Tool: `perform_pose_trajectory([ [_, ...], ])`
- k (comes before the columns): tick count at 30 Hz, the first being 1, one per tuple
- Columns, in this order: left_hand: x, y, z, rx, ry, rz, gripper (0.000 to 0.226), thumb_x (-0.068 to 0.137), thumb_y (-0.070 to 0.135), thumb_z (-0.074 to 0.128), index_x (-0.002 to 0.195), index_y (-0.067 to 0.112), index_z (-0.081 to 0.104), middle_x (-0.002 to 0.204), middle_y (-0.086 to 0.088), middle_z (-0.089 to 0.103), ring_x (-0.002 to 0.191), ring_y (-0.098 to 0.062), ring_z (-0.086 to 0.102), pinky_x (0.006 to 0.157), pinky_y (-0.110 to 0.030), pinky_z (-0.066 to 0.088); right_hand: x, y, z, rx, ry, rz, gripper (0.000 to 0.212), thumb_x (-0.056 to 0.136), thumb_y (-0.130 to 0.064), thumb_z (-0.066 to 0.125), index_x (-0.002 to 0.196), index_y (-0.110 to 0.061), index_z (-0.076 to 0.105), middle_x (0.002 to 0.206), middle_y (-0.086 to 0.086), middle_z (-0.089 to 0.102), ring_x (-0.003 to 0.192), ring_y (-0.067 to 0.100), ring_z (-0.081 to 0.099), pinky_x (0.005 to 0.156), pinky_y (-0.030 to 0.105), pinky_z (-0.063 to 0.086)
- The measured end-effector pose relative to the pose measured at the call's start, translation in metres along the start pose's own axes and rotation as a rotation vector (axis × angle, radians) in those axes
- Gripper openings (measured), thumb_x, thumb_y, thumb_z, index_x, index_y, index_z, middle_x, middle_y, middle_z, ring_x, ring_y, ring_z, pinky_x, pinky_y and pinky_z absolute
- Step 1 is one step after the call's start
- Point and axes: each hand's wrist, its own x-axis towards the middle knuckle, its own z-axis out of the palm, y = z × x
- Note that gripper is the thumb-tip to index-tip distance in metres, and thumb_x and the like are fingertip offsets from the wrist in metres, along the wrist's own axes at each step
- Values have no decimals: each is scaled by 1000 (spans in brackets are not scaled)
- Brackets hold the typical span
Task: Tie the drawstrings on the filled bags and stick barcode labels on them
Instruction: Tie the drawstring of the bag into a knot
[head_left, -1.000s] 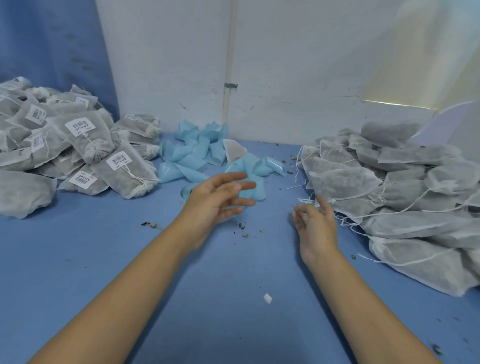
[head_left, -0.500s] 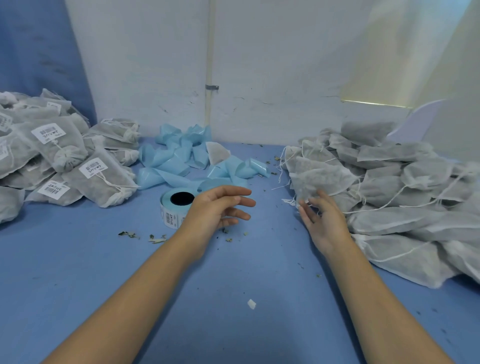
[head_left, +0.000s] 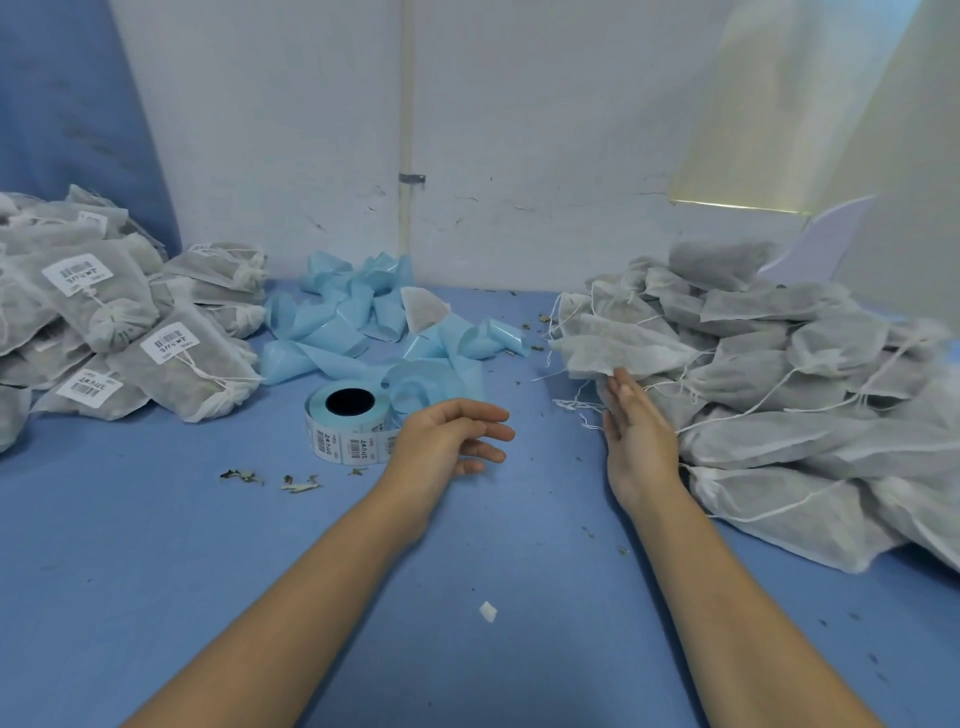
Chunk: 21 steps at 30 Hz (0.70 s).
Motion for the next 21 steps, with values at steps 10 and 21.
perform_pose_trajectory([
  [10,-2,-8,5,-230,53,-165,19,95,31,54,104,15,58,106,-11,68,74,-23,72,58,-29,58,-25,0,19,138,-225,87,26,95,4,41,108,2,64,104,5,70,94,12,65,88,19,52],
  [21,-5,-11,-5,-190,176,6,33,87,33,62,106,6,62,75,-8,67,60,-17,65,53,-24,54,-52,24,29,-966,-341,-720,51,74,2,68,116,-28,64,129,-8,42,117,10,40,98,13,30],
])
